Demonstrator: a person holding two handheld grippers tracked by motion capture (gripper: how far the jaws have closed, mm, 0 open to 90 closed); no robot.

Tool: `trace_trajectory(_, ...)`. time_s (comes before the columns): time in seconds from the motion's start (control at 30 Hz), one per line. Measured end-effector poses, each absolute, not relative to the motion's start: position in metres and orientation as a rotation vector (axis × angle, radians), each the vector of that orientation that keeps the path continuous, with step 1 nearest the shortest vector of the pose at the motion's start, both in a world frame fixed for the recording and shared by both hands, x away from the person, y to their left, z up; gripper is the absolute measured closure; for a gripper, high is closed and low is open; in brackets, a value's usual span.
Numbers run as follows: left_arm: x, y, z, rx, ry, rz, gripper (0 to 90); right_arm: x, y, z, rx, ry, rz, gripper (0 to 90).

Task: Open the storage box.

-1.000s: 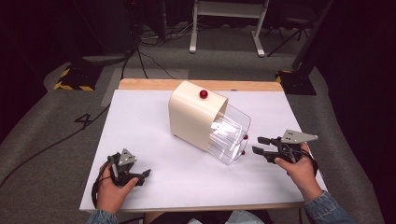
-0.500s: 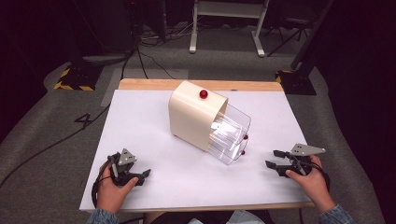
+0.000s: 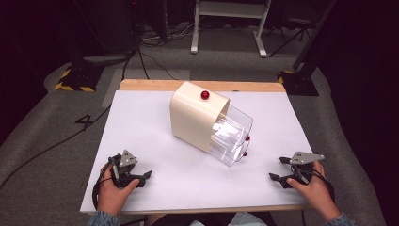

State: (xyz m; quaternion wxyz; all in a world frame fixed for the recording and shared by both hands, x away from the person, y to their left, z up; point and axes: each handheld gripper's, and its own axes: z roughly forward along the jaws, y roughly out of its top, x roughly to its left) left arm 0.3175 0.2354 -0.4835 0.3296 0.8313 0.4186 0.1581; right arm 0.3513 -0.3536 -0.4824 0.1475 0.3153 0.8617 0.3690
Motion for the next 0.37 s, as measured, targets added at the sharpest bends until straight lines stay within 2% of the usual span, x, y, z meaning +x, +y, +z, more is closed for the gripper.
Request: trace_trajectory(0.37,0.3176,0.2355,-0.4835,2.175,1.093,0.413,16.5,0.3503,-0.3534,-0.4830,0.903,2.469,1.060,14.1)
